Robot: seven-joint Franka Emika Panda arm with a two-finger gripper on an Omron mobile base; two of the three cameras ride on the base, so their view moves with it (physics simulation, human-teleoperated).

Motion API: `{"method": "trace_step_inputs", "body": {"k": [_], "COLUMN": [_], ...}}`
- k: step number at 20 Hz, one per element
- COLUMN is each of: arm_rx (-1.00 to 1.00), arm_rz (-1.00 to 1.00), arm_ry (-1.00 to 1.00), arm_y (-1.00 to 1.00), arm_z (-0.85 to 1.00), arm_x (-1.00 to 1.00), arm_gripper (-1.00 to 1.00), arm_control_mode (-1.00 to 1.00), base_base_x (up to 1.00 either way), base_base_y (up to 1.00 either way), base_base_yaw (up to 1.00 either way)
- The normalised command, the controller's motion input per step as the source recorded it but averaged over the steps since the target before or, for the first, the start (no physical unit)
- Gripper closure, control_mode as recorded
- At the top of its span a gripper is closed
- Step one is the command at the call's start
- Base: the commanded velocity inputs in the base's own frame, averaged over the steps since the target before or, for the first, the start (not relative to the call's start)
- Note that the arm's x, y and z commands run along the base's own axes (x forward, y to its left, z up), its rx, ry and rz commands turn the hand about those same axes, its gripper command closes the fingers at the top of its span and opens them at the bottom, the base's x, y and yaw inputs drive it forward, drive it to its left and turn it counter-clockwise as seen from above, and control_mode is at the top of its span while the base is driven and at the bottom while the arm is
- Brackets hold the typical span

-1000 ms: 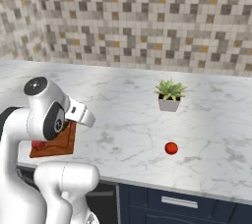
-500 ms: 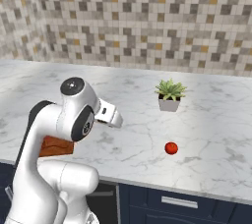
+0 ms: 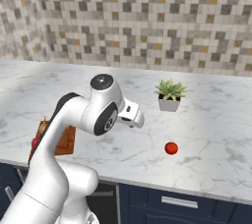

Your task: Place the avocado, onion, tomato, and bell pepper on the cutting board.

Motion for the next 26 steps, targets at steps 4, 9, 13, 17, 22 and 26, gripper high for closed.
{"method": "trace_step_inputs", "body": {"k": [4,9,13,17,22,26], "arm_rx": [0.00,0.00,0.00,0.00,0.00,0.00], "arm_rz": [0.00,0.00,0.00,0.00,0.00,0.00], "arm_ry": [0.14,0.11,0.11,0.08,0.02,0.00], "arm_y": [-0.56,-0.60,-0.57,-0.50,-0.37,-0.25], "arm_z": [0.00,-0.02,-0.13,-0.15,-0.04,0.00], "arm_x": [0.17,0.15,0.08,0.06,0.11,0.18], "arm_gripper": [-1.00,-1.00,-1.00,-1.00,-1.00,-1.00], "arm_control_mode": [-1.00,-1.00,-1.00,-1.00,-1.00,-1.00], "base_base_x": [0.00,0.00,0.00,0.00,0.00,0.00], "base_base_y": [0.00,0.00,0.00,0.00,0.00,0.00], "base_base_yaw": [0.00,0.00,0.00,0.00,0.00,0.00]}}
